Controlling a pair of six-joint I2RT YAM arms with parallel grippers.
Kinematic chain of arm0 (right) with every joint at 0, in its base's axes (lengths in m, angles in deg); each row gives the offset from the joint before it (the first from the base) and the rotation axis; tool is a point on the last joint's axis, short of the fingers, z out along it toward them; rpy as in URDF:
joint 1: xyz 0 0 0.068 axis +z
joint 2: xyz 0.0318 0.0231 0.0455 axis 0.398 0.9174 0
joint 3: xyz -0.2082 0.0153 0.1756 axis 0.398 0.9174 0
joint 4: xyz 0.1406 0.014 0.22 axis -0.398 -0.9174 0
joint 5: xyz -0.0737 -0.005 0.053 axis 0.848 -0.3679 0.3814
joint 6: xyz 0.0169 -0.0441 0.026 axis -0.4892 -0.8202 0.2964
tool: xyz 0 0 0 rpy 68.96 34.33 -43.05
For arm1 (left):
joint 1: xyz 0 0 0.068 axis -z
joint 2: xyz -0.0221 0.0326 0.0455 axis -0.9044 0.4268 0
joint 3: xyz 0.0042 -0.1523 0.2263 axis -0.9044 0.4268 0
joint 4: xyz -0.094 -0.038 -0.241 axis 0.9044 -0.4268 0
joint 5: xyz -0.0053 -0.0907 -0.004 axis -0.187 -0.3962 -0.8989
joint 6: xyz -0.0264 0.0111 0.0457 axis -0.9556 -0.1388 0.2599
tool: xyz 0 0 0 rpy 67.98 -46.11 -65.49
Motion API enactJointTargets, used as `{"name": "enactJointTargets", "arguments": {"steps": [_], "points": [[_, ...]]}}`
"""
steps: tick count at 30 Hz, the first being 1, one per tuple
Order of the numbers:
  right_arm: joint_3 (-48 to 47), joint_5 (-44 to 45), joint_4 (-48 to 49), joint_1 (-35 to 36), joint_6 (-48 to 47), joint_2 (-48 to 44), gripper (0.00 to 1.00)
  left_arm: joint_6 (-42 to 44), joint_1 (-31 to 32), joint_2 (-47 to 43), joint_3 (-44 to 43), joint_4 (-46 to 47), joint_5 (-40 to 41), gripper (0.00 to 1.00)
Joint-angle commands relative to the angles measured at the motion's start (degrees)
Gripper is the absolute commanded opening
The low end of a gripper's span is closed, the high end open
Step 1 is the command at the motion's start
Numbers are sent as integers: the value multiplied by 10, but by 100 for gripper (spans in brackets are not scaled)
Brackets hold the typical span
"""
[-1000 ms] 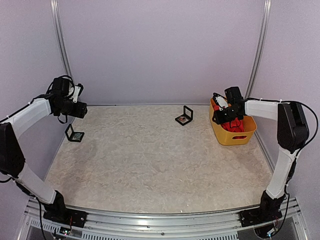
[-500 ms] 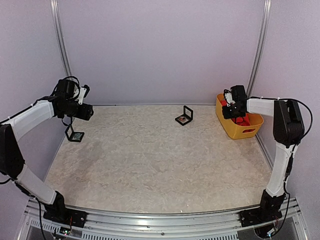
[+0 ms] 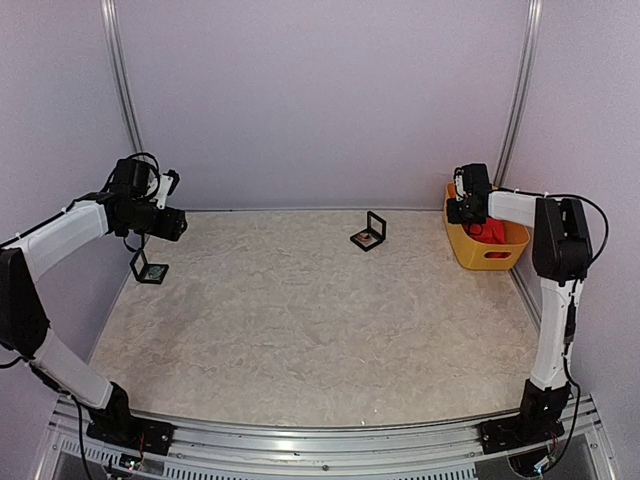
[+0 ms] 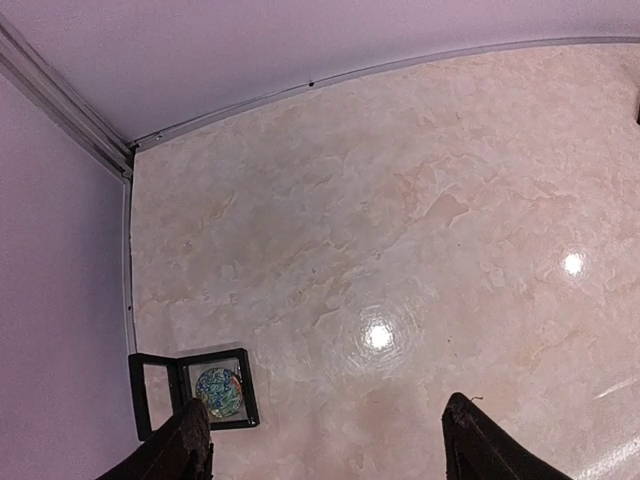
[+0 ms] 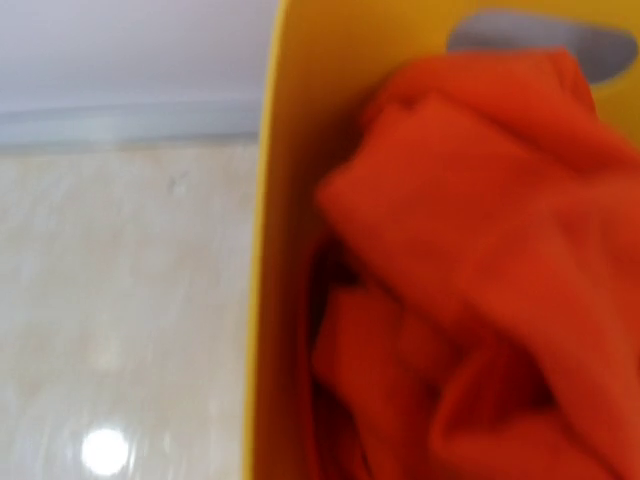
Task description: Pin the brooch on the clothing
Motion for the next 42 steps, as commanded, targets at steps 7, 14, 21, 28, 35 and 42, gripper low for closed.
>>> {"name": "enactJointTargets", "arguments": {"steps": [7, 14, 21, 28, 35, 42], "points": [[-15, -126, -2, -24, -92, -70, 63, 13, 4, -12, 11, 11, -9, 74], [-55, -112, -36, -97, -14, -21, 70, 21, 21, -71, 46, 71, -77, 75], [-168, -120, -122, -105, -33, 107, 99, 33, 45, -128, 77, 107, -84, 75], [-271, -178, -201, -117, -43, 187, 37, 36, 56, -175, 106, 127, -108, 78], [-243, -92, -161, -108, -63, 8, 0, 34, 65, -179, 113, 124, -122, 78], [-121, -19, -42, 32, -158, -286, 0, 26, 67, -189, 124, 130, -134, 78]]}}
